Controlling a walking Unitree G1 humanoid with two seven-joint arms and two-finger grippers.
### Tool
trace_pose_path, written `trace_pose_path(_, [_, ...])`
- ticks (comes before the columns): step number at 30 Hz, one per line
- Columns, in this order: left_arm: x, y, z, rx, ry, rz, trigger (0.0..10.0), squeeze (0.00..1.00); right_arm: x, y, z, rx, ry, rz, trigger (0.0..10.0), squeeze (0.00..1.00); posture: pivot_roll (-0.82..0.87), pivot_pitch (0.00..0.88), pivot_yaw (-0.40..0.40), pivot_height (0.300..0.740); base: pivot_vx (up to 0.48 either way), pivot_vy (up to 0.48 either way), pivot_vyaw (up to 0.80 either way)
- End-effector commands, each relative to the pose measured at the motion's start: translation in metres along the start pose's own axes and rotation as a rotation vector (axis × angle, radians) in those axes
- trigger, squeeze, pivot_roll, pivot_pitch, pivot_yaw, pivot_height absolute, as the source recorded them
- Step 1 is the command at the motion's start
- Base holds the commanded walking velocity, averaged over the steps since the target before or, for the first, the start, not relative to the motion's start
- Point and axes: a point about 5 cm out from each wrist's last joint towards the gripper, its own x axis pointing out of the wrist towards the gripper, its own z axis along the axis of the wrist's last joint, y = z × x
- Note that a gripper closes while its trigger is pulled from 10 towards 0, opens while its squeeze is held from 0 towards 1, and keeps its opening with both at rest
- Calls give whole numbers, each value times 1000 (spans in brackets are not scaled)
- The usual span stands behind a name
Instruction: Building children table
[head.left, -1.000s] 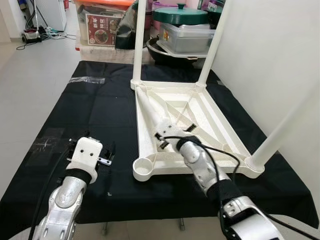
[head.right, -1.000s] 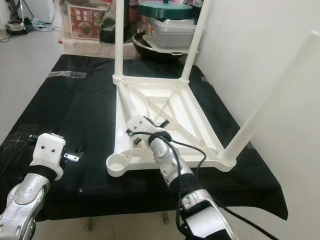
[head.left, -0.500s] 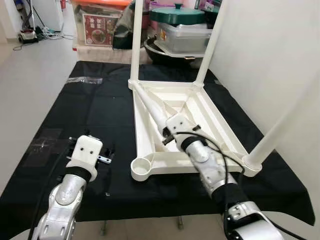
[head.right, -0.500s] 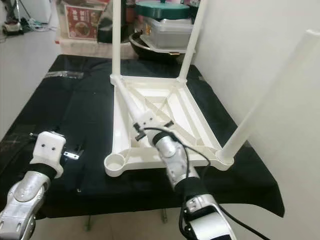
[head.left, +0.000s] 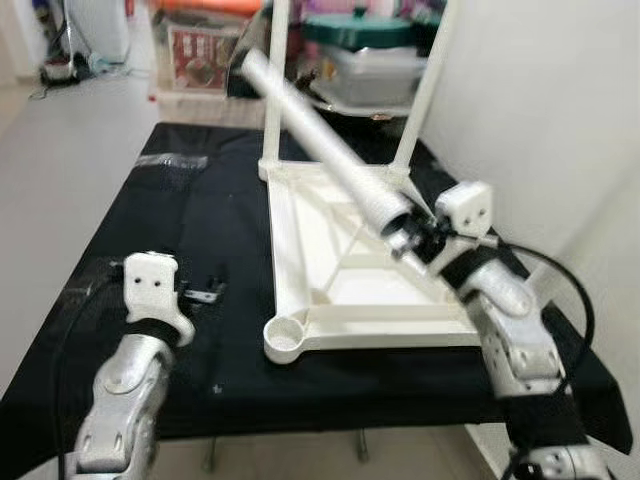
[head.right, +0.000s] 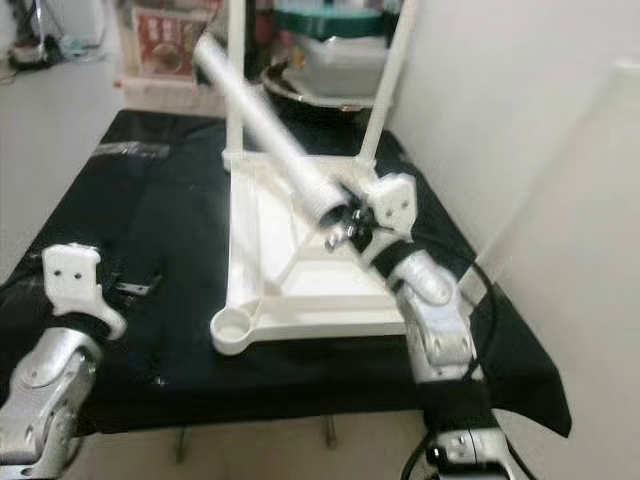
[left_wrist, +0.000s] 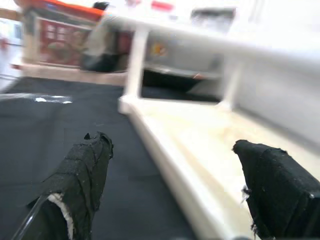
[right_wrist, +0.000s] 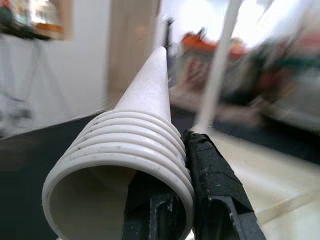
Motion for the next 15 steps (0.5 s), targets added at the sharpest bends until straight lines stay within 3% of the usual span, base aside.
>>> trace_pose_path(1, [-2, -8, 4, -109, -9, -82, 10000, 0, -1, 0, 2, 85, -27, 27, 0, 0, 103, 0, -121, 740, 0, 0, 0])
trace_pose_path(2, [-4, -15, 7, -191, -26, -144, 10000, 0, -2, 3, -1, 141, -22, 62, 0, 0, 103, 0, -121, 740, 0, 0, 0])
trace_pose_path(3, [-4, -15, 7, -191, -26, -144, 10000, 0, -2, 3, -1, 141, -22, 62, 0, 0, 103, 0, -121, 740, 0, 0, 0])
trace_pose_path(4, [-7, -21, 10, -289, -37, -196, 10000, 0, -2, 7, -5, 190, -17, 100, 0, 0, 102, 0, -123, 740, 0, 0, 0])
trace_pose_path(5, [-7, -21, 10, -289, -37, -196, 10000, 0, -2, 7, -5, 190, -17, 100, 0, 0, 102, 0, -123, 740, 0, 0, 0])
trace_pose_path(8, [-10, -31, 7, -488, -36, -266, 10000, 0, -10, 20, -5, 357, -28, 219, 0, 0, 100, 0, -130, 740, 0, 0, 0])
trace_pose_path(9, [-10, -31, 7, -488, -36, -266, 10000, 0, -10, 20, -5, 357, -28, 219, 0, 0, 100, 0, -130, 740, 0, 0, 0])
trace_pose_path(11, [-10, -32, 3, -567, -28, -257, 10000, 0, -14, 25, -1, 431, -47, 275, 0, 0, 99, 0, -129, 740, 0, 0, 0])
trace_pose_path(12, [-10, -32, 3, -567, -28, -257, 10000, 0, -14, 25, -1, 431, -47, 275, 0, 0, 99, 0, -129, 740, 0, 0, 0])
trace_pose_path(15, [-7, -32, -4, -671, -6, -226, 10000, 0, -22, 37, -8, 489, -18, 370, 0, 0, 97, 0, -127, 740, 0, 0, 0])
